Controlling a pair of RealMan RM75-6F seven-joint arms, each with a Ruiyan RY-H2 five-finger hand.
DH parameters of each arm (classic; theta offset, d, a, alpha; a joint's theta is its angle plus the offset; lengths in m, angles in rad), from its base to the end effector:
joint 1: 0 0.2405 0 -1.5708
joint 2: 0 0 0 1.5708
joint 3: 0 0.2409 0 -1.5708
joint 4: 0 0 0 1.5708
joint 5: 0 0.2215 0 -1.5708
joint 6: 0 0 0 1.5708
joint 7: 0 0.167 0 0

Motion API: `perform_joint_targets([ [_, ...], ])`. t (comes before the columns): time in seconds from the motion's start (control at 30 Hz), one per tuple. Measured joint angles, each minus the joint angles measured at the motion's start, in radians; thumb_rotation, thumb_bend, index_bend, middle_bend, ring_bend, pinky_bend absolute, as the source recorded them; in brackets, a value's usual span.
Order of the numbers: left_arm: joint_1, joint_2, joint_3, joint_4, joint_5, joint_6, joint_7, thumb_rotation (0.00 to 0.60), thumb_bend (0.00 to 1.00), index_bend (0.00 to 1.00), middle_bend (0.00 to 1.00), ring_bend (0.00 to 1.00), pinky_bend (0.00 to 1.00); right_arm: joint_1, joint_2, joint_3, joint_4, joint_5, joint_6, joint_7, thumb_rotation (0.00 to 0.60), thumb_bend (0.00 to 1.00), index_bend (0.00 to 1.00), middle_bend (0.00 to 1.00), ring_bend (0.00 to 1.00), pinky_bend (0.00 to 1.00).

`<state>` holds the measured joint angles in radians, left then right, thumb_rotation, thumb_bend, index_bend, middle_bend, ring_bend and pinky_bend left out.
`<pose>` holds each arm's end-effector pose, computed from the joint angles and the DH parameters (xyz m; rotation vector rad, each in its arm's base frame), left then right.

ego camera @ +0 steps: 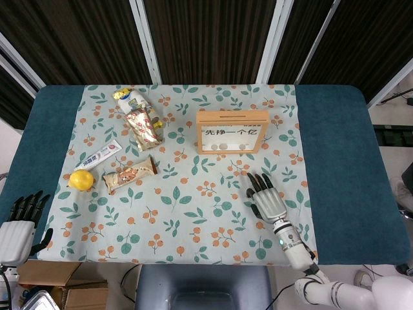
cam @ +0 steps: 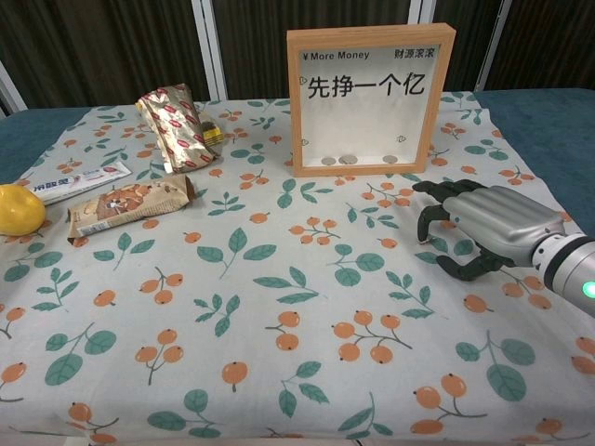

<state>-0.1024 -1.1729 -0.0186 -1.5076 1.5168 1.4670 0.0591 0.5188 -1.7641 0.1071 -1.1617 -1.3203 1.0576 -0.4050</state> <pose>-0.3160 0.2036 0.1268 -1.4647 -0.8353 -0.8140 -0.2116 -0.3147 -0.0782 1.8306 -0.7937 0.7470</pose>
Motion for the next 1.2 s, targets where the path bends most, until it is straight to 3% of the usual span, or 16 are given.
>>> perform_joint_targets([
  [1.2,0.001,0.003,0.0,0.008,0.007,0.008,-0.019,0.6,0.4,0.0,0.0,0.0,0.0,-0.01,-0.019,-0.009,0.033,-0.024,0.038,0.026,0.6,0.58,0.66,0.0,0.0,0.0],
])
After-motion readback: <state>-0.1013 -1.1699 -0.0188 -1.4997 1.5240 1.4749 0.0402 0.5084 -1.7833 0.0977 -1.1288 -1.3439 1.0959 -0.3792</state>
